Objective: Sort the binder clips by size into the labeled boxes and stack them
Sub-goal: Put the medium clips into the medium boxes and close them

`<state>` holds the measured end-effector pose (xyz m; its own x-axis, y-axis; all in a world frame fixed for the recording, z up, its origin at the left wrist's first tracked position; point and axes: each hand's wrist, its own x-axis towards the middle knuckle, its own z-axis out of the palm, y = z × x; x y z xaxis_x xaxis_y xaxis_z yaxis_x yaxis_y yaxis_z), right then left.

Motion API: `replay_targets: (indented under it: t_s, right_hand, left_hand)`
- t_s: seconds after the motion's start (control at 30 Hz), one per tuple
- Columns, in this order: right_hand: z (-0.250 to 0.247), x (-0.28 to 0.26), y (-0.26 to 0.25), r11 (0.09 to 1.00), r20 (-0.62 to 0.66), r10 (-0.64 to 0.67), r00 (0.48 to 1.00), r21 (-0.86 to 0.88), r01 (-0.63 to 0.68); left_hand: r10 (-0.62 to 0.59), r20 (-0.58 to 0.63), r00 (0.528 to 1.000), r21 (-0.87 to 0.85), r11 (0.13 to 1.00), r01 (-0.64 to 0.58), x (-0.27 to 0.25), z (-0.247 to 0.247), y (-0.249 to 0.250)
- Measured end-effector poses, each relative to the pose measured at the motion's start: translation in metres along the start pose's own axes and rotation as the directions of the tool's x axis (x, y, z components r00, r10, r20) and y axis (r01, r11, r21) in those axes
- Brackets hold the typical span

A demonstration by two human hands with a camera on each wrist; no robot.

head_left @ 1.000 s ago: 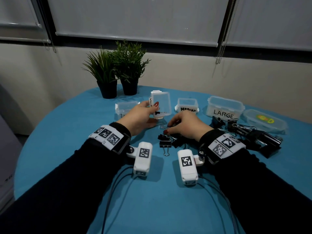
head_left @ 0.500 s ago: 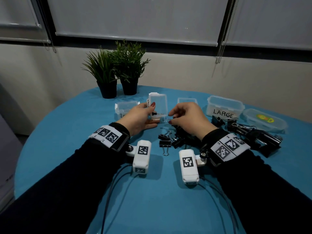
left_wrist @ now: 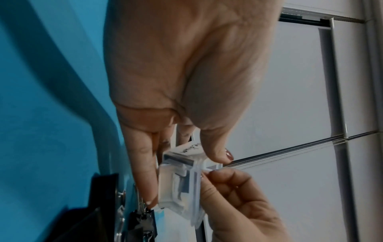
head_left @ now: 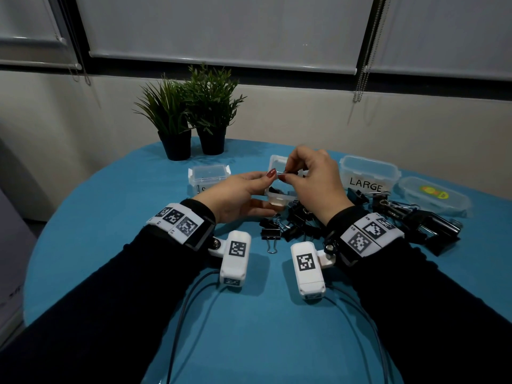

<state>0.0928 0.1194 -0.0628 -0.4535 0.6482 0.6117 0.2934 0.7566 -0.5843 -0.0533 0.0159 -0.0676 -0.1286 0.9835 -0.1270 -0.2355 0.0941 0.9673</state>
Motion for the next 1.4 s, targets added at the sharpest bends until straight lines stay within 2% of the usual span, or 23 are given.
replay_targets:
  t_s: [0.17, 0.3, 0.4, 0.5, 0.53, 0.57, 0.6, 0.67, 0.73, 0.87, 0.97, 1.13, 1.27, 1.33, 1.4]
  right_hand:
    - [0.0, 0.0, 0.004, 0.996, 0.157, 0.019, 0.987, -0.093, -0.005]
    - [0.0, -0.001, 0.001, 0.994, 0.219, -0.02, 0.976, -0.099, 0.043]
    - [-0.004, -0.005, -0.002, 0.999, 0.193, -0.035, 0.981, 0.031, 0.029]
    - [-0.006, -0.005, -0.001, 0.996, 0.065, -0.022, 0.998, 0.092, 0.016]
    - [-0.008, -0.004, 0.001, 0.993, 0.058, -0.006, 0.998, 0.117, -0.001]
    - [-0.011, -0.003, 0.0, 0.992, 0.094, 0.016, 0.995, 0.127, -0.028]
    - [-0.014, -0.003, -0.001, 0.99, 0.182, 0.045, 0.982, 0.122, -0.068]
    - [-0.021, -0.006, -0.005, 0.991, 0.424, 0.098, 0.9, 0.043, -0.128]
    - [-0.027, -0.01, -0.009, 0.991, 0.588, 0.126, 0.799, -0.031, -0.134]
    - [-0.035, -0.012, -0.014, 0.984, 0.733, 0.175, 0.657, -0.127, -0.121]
    - [-0.035, -0.012, -0.014, 0.977, 0.762, 0.211, 0.613, -0.172, -0.122]
    - [-0.032, -0.011, -0.007, 0.984, 0.751, 0.177, 0.637, -0.132, -0.118]
    - [-0.03, -0.011, -0.004, 0.988, 0.727, 0.14, 0.672, -0.055, -0.146]
    - [-0.029, -0.011, -0.004, 0.986, 0.693, 0.118, 0.711, 0.003, -0.166]
    - [-0.029, -0.011, -0.004, 0.977, 0.627, 0.098, 0.773, 0.085, -0.193]
  left_hand:
    - [0.037, -0.026, 0.999, 0.017, 0.999, -0.037, 0.0, -0.002, 0.0]
    - [0.07, -0.098, 0.993, -0.03, 0.997, -0.073, 0.001, -0.005, 0.001]
    - [0.087, -0.156, 0.984, -0.057, 0.994, -0.096, 0.003, -0.006, 0.002]
    - [0.099, -0.218, 0.971, -0.047, 0.993, -0.112, 0.006, -0.006, 0.001]
    - [0.101, -0.234, 0.967, -0.04, 0.993, -0.113, 0.007, -0.006, 0.001]
    - [0.104, -0.25, 0.963, -0.033, 0.993, -0.116, 0.008, -0.007, 0.001]
    - [0.107, -0.265, 0.958, -0.028, 0.993, -0.118, 0.009, -0.008, 0.0]
    - [0.118, -0.297, 0.947, -0.004, 0.992, -0.125, 0.011, -0.008, 0.0]
    - [0.128, -0.334, 0.934, 0.026, 0.992, -0.126, 0.013, -0.007, -0.001]
    - [0.131, -0.383, 0.914, 0.096, 0.99, -0.102, 0.015, -0.01, -0.002]
    - [0.118, -0.394, 0.911, 0.131, 0.989, -0.071, 0.015, -0.011, -0.003]
    - [0.117, -0.403, 0.908, 0.164, 0.985, -0.054, 0.016, -0.011, -0.004]
    - [0.116, -0.367, 0.923, 0.151, 0.986, -0.063, 0.015, -0.011, -0.004]
    - [0.105, -0.352, 0.93, 0.12, 0.991, -0.066, 0.015, -0.011, -0.003]
    - [0.094, -0.342, 0.935, 0.075, 0.995, -0.072, 0.014, -0.009, -0.002]
